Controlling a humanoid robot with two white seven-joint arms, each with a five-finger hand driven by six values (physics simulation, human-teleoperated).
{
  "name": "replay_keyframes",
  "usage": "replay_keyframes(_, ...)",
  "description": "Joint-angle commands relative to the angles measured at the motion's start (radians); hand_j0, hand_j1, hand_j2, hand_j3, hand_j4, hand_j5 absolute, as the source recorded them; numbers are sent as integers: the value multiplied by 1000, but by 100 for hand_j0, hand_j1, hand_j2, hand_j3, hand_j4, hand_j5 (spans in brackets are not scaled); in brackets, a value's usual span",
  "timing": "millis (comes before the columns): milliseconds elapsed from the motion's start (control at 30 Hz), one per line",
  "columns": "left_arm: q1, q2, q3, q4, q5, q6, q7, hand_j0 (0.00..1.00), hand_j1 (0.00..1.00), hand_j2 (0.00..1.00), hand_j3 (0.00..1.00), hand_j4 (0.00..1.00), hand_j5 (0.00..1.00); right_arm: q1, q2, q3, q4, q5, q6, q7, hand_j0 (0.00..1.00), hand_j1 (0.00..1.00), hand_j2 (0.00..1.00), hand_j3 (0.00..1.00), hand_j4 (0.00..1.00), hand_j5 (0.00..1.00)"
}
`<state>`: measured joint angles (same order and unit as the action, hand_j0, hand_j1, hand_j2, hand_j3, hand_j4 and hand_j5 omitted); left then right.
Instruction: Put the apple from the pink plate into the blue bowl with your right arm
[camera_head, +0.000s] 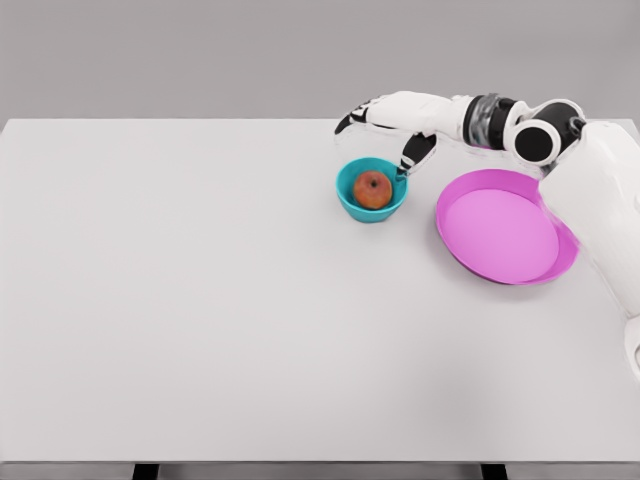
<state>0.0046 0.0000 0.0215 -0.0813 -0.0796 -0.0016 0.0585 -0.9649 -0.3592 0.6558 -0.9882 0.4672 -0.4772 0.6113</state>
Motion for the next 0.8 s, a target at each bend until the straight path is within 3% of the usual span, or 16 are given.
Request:
replay_keyframes(0, 0, 0, 0, 0, 0, 0, 0, 100, 100, 100, 100, 100, 100, 0, -21, -2, -9, -9, -4, 0, 100, 100, 100, 100, 100, 100)
replay_keyframes(67, 0, 0, 0, 0, 0, 0, 0, 100, 100, 100, 100, 100, 100, -29, -102, -7, -26, -19, -63, 0, 100, 100, 100, 100, 100, 100)
replay_keyframes(167, 0, 0, 0, 0, 0, 0, 0, 100, 100, 100, 100, 100, 100, -5, -236, -157, -138, -142, -110, 0, 100, 100, 100, 100, 100, 100)
replay_keyframes(200, 0, 0, 0, 0, 0, 0, 0, 100, 100, 100, 100, 100, 100, 43, -259, -212, -158, -150, -124, 0, 100, 100, 100, 100, 100, 100)
replay_keyframes(300, 0, 0, 0, 0, 0, 0, 0, 100, 100, 100, 100, 100, 100, 267, -282, -498, -254, -150, -134, 0, 100, 100, 100, 100, 100, 100)
replay_keyframes(367, 0, 0, 0, 0, 0, 0, 0, 100, 100, 100, 100, 100, 100, 351, -284, -594, -270, -150, -134, 0, 100, 100, 100, 100, 100, 100)
replay_keyframes(500, 0, 0, 0, 0, 0, 0, 0, 100, 100, 100, 100, 100, 100, 434, -274, -625, -264, -150, -134, 0, 100, 100, 100, 100, 100, 100)
replay_keyframes(767, 0, 0, -1, 0, -2, 0, 0, 100, 100, 100, 100, 100, 100, 480, -273, -627, -254, -147, -134, 0, 100, 100, 100, 100, 100, 100)
